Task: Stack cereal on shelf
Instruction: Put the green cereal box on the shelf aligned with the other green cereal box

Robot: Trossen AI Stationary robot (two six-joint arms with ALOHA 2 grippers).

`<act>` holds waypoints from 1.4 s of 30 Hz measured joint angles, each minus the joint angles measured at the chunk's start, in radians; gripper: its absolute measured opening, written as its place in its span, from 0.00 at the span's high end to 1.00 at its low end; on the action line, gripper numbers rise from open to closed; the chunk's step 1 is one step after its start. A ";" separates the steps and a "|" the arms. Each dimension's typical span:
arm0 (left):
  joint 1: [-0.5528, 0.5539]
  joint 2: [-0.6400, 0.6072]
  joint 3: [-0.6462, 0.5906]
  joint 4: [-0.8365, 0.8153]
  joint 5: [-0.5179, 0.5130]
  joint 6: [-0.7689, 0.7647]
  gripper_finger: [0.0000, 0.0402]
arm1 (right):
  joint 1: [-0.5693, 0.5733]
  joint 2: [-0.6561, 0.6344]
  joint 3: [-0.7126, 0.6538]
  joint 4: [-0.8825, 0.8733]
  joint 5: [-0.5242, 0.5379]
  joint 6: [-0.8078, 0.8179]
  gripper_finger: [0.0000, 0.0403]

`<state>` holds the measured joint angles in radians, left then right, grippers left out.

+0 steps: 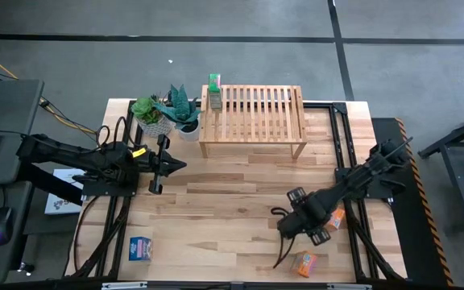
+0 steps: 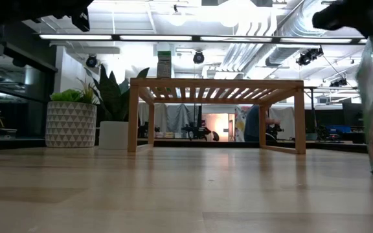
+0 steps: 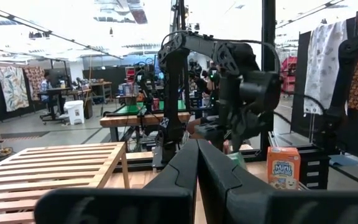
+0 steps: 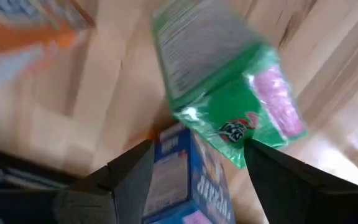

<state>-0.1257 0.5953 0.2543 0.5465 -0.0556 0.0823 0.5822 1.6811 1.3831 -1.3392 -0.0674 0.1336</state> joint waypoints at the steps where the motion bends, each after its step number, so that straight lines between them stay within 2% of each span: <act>1: 0.000 0.000 0.000 0.000 0.000 0.000 1.00 | -0.003 -0.009 0.008 0.018 0.008 -0.001 0.39; 9: 0.000 0.000 0.000 0.000 0.000 0.000 1.00 | -0.007 -0.048 0.036 0.119 0.052 -0.055 0.39; 17: 0.000 0.000 0.000 0.001 0.000 0.000 1.00 | -0.006 -0.048 0.036 0.186 0.004 -0.191 0.39; 25: 0.000 0.000 0.000 0.001 0.000 0.000 1.00 | -0.006 -0.048 0.036 0.171 0.029 -0.084 0.39; 30: 0.000 0.000 0.000 0.001 0.000 0.000 1.00 | -0.006 -0.048 0.036 0.235 0.073 -0.081 0.39; 35: 0.000 0.000 0.000 0.001 0.000 0.000 1.00 | -0.007 -0.048 0.036 0.286 0.077 -0.079 0.39; 38: 0.000 0.000 0.000 0.000 0.000 0.000 1.00 | -0.006 -0.049 0.036 0.286 0.075 -0.020 0.39; 42: 0.000 0.000 0.000 -0.002 0.000 0.000 1.00 | -0.015 -0.049 0.036 0.316 0.100 -0.041 0.39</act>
<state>-0.1259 0.5953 0.2543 0.5446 -0.0557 0.0822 0.5672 1.6325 1.4193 -1.0229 0.0324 0.0925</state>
